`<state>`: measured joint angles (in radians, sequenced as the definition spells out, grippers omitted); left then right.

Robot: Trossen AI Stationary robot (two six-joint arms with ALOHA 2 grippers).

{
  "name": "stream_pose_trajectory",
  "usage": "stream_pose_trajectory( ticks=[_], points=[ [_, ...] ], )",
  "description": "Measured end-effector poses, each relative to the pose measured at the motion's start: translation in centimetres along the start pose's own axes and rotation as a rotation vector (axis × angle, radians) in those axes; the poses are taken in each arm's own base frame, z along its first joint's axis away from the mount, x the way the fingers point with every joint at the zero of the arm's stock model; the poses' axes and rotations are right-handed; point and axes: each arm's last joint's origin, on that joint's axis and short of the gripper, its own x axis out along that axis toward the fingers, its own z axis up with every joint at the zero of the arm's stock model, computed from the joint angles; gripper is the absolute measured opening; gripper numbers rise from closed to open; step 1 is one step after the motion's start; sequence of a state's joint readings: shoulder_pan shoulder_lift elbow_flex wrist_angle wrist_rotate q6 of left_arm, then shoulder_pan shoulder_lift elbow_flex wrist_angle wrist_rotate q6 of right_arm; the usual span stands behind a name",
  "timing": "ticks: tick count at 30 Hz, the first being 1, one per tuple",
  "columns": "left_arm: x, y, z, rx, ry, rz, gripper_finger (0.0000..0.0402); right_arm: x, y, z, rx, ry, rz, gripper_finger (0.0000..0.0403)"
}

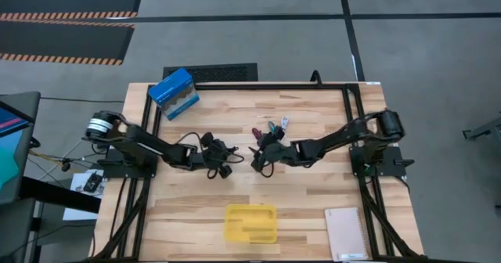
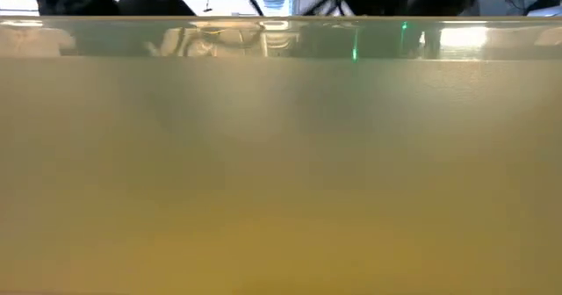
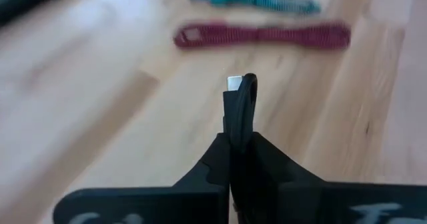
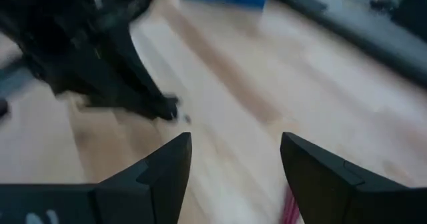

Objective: Pick and place USB-C Cables
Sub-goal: Put the black charger cable into the yellow bin

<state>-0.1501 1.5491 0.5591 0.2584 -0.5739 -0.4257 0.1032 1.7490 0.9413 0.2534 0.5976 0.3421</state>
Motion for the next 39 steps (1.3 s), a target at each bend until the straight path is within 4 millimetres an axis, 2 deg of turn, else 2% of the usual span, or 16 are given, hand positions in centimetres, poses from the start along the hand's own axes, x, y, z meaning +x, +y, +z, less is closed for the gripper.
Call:
stream_pose_trajectory(
  ticks=[5,9,12,17,21,24,27,34,39],
  points=[
    [-3.1,1.0,3.0,-0.048,-0.124,-0.015,0.0006,-4.3,-1.3,4.6,-0.002,-0.117,0.034,0.0254],
    [-6.2,1.6,5.3,-0.092,-0.247,-0.081,0.0005,-9.0,-2.6,7.7,-0.005,-0.204,0.079,0.0254],
    [-8.8,2.0,6.5,-0.116,-0.337,-0.153,0.0003,-12.8,-3.7,9.2,-0.007,-0.254,0.121,0.0254],
    [-12.7,1.9,8.0,-0.128,-0.482,-0.367,0.0006,-18.2,-4.8,10.2,0.018,-0.313,0.229,0.0254],
    [-14.8,0.9,8.6,-0.120,-0.600,-0.538,0.0005,-20.8,-4.0,9.9,0.033,-0.335,0.346,0.0254],
    [-15.5,0.1,8.7,-0.108,-0.654,-0.602,0.0005,-21.4,-2.3,9.2,0.016,-0.331,0.417,0.0254],
    [-15.4,-0.9,8.5,-0.098,-0.670,-0.628,0.0006,-20.8,0.0,8.3,0.000,-0.324,0.457,0.0254],
    [-13.4,-3.2,7.8,-0.097,-0.683,-0.642,0.0006,-16.6,5.2,6.6,-0.024,-0.426,0.460,0.0254],
    [-12.1,-4.4,7.4,-0.090,-0.718,-0.638,0.0007,-13.7,6.7,5.7,-0.036,-0.511,0.421,0.0254]
  ],
)
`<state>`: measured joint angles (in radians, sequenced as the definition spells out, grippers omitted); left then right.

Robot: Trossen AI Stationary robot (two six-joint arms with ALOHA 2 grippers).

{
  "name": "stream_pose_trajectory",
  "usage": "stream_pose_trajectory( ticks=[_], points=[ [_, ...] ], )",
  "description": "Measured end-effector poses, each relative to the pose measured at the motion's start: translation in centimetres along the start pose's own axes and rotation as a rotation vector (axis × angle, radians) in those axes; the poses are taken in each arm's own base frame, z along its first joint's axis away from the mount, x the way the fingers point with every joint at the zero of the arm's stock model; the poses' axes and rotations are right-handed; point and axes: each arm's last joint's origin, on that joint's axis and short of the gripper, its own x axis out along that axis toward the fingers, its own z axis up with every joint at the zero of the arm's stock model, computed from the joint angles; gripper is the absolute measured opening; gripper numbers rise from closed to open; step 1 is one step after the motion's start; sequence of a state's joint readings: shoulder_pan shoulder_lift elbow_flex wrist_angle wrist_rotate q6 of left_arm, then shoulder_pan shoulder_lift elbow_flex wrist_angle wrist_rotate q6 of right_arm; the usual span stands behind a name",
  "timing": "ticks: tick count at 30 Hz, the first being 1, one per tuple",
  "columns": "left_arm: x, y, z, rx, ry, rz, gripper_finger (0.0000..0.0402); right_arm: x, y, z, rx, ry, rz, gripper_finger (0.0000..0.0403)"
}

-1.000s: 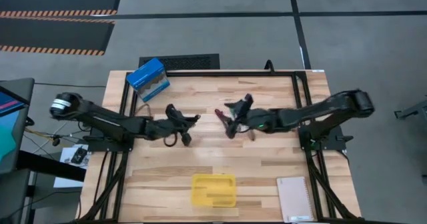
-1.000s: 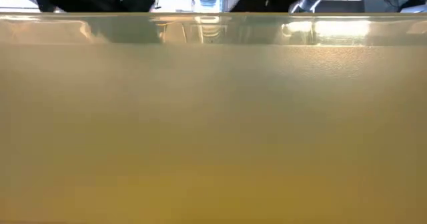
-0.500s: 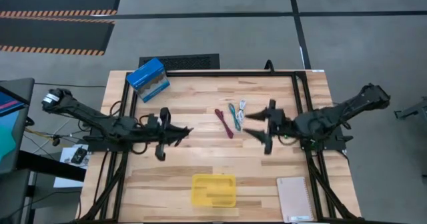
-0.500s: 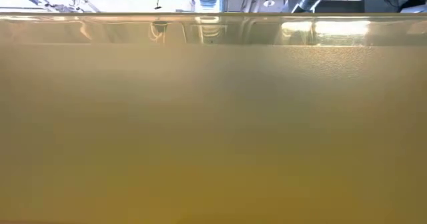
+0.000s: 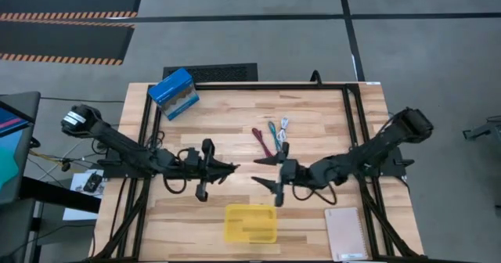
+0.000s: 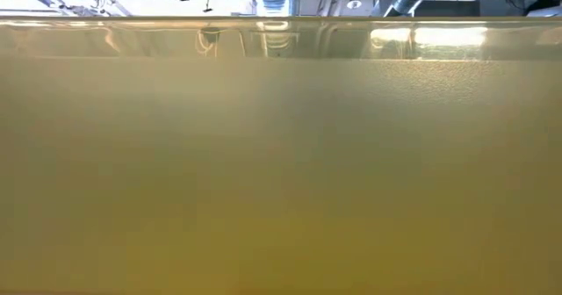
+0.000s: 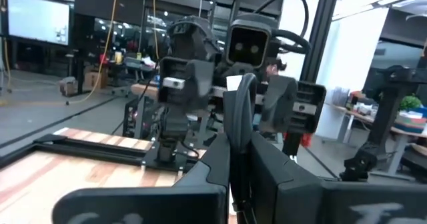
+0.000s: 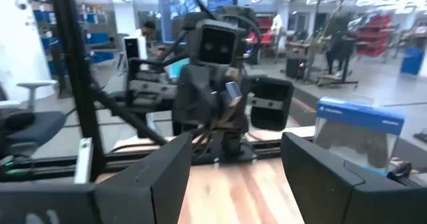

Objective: Pick and place USB-C Cables
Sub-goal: Put the black charger cable into the yellow bin

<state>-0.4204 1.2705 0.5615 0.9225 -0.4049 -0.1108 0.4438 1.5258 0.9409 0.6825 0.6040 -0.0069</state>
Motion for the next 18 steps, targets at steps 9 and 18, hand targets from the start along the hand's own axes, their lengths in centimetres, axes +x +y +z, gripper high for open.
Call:
stream_pose_trajectory(
  ticks=[9,18],
  points=[
    [0.6,-0.3,0.1,0.043,-0.046,-0.027,0.0008,1.5,-0.7,-1.1,0.022,-0.024,0.036,0.0254],
    [0.8,-0.5,0.3,0.064,-0.040,-0.037,0.0008,1.8,-1.2,-0.6,0.039,-0.072,0.091,0.0254]
  ],
)
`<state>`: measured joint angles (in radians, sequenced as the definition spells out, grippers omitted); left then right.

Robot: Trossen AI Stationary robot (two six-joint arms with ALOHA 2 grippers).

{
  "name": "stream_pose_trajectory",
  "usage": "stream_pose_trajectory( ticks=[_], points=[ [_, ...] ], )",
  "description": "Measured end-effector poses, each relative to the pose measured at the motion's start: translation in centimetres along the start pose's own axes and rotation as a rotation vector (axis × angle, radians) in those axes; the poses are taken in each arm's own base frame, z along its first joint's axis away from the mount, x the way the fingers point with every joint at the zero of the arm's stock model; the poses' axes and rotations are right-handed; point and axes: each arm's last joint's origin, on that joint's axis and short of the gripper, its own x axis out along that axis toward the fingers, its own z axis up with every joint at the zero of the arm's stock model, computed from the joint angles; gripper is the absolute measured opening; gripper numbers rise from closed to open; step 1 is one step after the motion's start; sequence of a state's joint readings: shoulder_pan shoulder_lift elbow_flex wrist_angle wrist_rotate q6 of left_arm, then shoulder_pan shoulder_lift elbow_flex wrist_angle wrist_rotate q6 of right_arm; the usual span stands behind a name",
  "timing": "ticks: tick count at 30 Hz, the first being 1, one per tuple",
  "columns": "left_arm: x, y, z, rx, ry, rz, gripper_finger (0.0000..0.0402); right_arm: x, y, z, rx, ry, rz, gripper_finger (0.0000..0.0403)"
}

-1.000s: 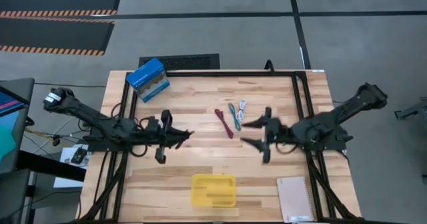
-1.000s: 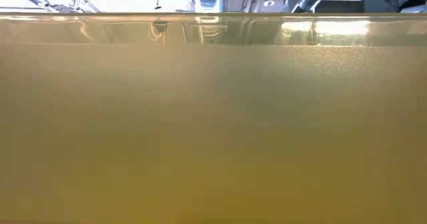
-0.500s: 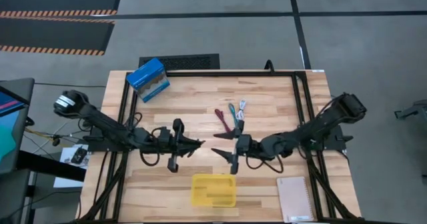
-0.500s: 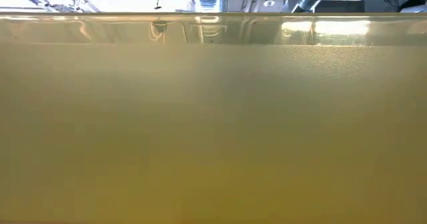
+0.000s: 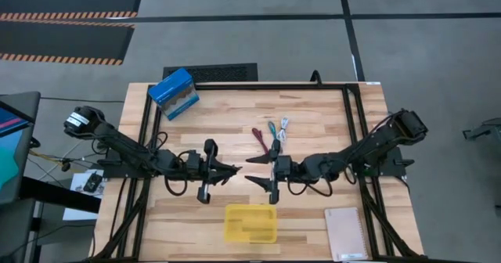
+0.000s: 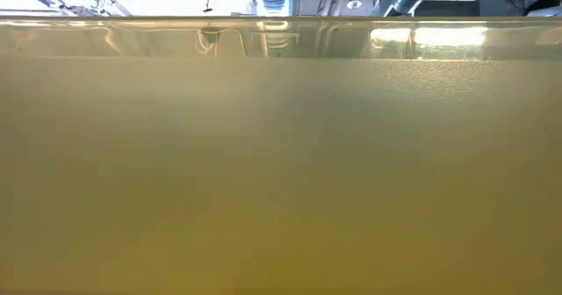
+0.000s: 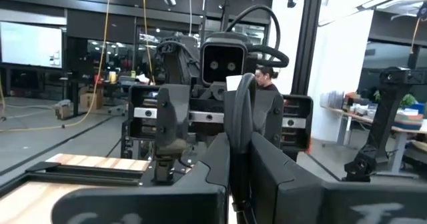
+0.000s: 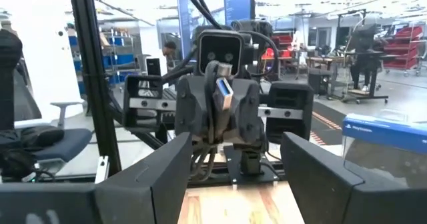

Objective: Pick and place USB-C Cables
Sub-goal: Put the black charger cable into the yellow bin

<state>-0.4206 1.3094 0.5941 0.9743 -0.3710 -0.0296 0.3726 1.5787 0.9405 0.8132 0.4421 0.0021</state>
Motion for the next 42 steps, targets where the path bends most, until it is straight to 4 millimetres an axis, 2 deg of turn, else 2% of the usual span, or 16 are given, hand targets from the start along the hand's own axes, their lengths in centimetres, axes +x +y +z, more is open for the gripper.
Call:
stream_pose_trajectory(
  ticks=[16,27,42],
  points=[
    [0.1,0.3,0.1,0.006,-0.012,0.012,0.0009,0.5,-1.0,0.4,0.009,-0.044,0.017,0.0254],
    [1.8,-0.1,-0.9,0.008,-0.011,0.016,0.0009,0.4,-1.0,0.6,0.015,-0.052,0.020,0.0254],
    [1.9,0.3,-0.9,0.050,-0.008,0.057,0.0009,0.4,-0.8,0.6,0.013,-0.054,0.041,0.0254]
  ],
)
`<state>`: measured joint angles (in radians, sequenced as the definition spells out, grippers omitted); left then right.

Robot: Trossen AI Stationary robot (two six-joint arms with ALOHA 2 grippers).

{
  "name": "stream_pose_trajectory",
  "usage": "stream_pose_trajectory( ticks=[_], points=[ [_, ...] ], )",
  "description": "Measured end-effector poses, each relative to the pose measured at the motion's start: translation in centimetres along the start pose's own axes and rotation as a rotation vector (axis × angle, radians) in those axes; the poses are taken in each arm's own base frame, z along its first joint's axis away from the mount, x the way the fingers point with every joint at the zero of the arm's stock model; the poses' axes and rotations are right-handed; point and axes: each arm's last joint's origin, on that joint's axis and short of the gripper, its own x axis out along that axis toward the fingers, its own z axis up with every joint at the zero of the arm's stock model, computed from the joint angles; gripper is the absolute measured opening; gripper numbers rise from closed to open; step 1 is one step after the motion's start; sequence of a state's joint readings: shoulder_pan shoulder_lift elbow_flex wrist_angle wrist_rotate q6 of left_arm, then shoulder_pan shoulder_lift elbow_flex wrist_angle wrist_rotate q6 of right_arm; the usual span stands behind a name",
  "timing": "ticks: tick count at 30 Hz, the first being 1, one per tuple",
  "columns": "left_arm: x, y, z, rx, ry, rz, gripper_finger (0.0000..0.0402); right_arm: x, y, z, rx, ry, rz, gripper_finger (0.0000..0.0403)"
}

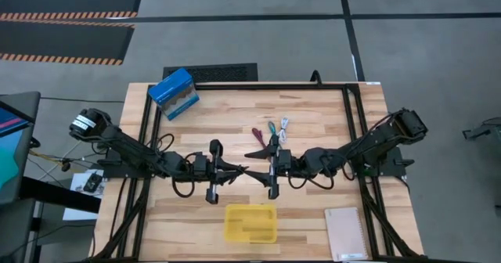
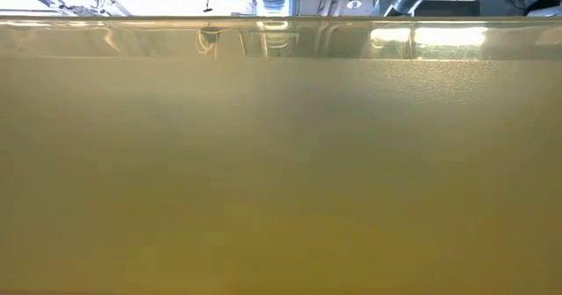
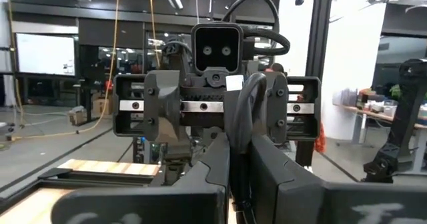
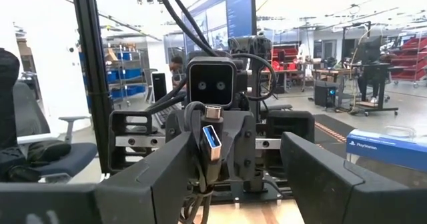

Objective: Pick and place USB-C Cables
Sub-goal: Put the black charger cable into the yellow bin

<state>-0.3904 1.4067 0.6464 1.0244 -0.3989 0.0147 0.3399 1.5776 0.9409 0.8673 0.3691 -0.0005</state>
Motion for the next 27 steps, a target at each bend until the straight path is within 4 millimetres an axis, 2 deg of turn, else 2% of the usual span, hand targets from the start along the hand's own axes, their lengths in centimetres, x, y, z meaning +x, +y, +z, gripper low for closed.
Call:
stream_pose_trajectory(
  ticks=[8,16,27],
  points=[
    [0.0,0.3,0.0,0.002,0.004,0.093,0.0009,0.0,0.0,-0.1,-0.010,0.003,0.008,0.0254],
    [0.0,0.2,0.0,-0.003,0.003,0.058,0.0009,0.1,-0.2,0.0,-0.004,-0.001,0.000,0.0254],
    [0.0,0.2,0.0,0.001,0.002,0.049,0.0009,0.7,-1.9,0.1,0.071,-0.021,0.003,0.0254]
  ],
)
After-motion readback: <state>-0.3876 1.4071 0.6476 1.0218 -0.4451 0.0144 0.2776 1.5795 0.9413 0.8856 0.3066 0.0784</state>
